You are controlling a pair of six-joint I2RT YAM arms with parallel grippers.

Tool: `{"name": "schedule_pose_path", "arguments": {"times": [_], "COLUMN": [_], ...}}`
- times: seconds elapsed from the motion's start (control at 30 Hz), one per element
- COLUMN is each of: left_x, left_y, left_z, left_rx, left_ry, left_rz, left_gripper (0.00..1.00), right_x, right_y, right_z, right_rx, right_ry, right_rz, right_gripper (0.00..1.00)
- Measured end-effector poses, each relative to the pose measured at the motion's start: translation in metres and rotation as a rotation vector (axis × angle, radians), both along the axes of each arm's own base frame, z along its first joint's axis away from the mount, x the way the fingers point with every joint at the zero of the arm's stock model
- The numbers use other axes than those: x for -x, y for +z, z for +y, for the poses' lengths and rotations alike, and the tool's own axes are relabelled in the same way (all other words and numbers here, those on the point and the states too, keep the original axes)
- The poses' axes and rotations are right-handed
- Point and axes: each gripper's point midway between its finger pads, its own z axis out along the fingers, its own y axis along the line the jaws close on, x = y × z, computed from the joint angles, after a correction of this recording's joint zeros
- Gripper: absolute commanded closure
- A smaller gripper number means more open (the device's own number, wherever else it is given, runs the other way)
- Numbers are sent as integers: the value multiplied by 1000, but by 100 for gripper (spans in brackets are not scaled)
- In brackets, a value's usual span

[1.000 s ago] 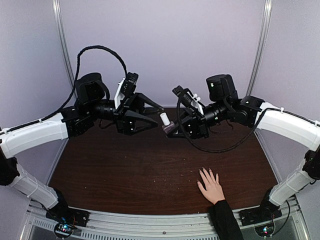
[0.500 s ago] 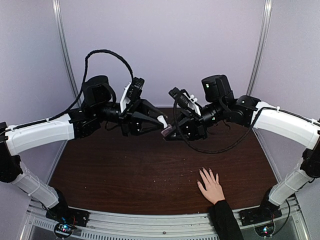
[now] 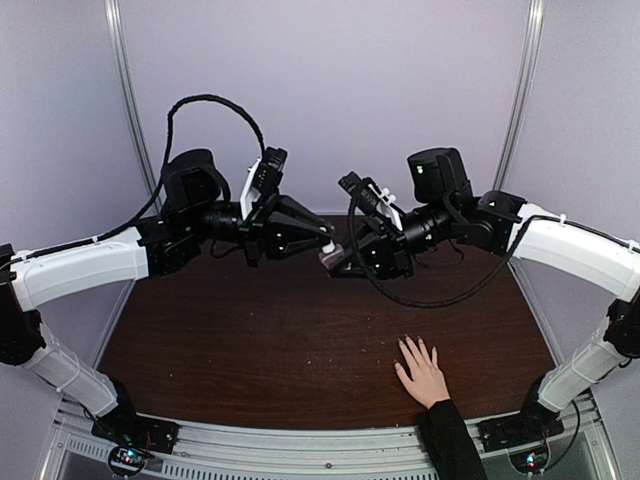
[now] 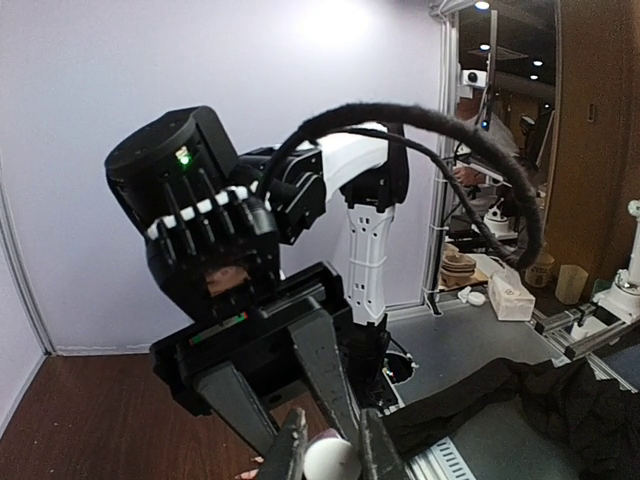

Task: Paint the nails
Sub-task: Unscrew the cap of the nail polish bottle.

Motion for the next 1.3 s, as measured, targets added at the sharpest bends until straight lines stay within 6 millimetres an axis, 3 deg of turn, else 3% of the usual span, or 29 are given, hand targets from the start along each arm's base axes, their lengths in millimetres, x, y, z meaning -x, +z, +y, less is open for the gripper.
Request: {"name": "schedule_pose_path", "arguments": {"times": [0.2,0.67,0.97,1.17,1.3], "left_x": [-12,-80,-106,-110,-103], "left_y": [2,-7,-17,-22,-31], "left_z": [-2,-7,-9,-12,-13], "left_rx": [7,-42,-51,-68,-108], "left_ry": [69,443,582,599,569], "left_rz": [10,128,206,223,224], "left_gripper": [94,96,95,49,33], "right_x": [-16,-84,-106,-108,-105], "right_y": [1,-8,-17,-18,-14], "right_z": [-1,-6,-9,-9,-6], "right_rx": [11,95,130,130,107], "right_ry": [-116,-506,-615,-629,-604], "right_rz": [-51,-183,-216,-219,-217], "right_gripper": [100,100,100,100,100]}}
